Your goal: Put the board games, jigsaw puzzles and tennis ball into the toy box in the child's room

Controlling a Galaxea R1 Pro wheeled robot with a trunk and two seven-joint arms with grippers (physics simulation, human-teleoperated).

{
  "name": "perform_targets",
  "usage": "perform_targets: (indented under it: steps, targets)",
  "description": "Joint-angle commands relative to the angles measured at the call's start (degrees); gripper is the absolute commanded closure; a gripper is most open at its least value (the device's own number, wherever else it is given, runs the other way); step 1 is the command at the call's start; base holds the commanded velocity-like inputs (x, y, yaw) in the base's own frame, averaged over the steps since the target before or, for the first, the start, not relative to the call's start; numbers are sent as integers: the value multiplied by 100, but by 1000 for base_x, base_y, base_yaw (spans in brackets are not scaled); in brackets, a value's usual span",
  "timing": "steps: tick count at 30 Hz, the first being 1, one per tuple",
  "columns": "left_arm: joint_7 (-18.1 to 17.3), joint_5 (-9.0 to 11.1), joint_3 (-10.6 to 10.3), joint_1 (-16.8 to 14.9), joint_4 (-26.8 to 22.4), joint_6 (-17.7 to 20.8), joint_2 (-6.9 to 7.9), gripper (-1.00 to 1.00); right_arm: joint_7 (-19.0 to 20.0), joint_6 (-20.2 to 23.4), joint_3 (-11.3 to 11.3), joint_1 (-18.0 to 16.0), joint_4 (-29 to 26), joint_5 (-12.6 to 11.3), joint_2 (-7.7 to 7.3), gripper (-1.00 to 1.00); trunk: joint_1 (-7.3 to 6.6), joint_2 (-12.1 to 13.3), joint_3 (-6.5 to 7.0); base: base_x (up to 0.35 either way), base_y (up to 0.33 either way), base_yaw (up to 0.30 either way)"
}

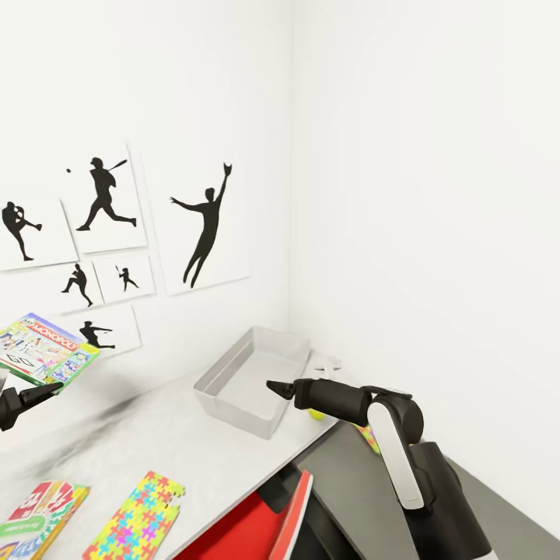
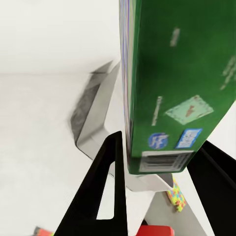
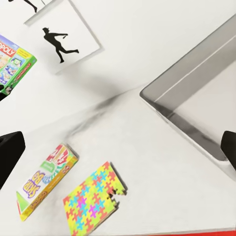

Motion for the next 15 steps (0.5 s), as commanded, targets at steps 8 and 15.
perform_targets:
  steps: [8, 15]
  targets:
    - [-10, 12, 10, -2, 4, 46, 0, 100, 57, 21, -10, -2, -2, 50, 2, -100, 2, -5, -3, 33, 33, 3]
    - [-10, 12, 10, -2, 4, 43, -3, 100, 60, 21, -10, -2, -2, 50, 2, -100, 2, -5, -3, 183, 2, 0]
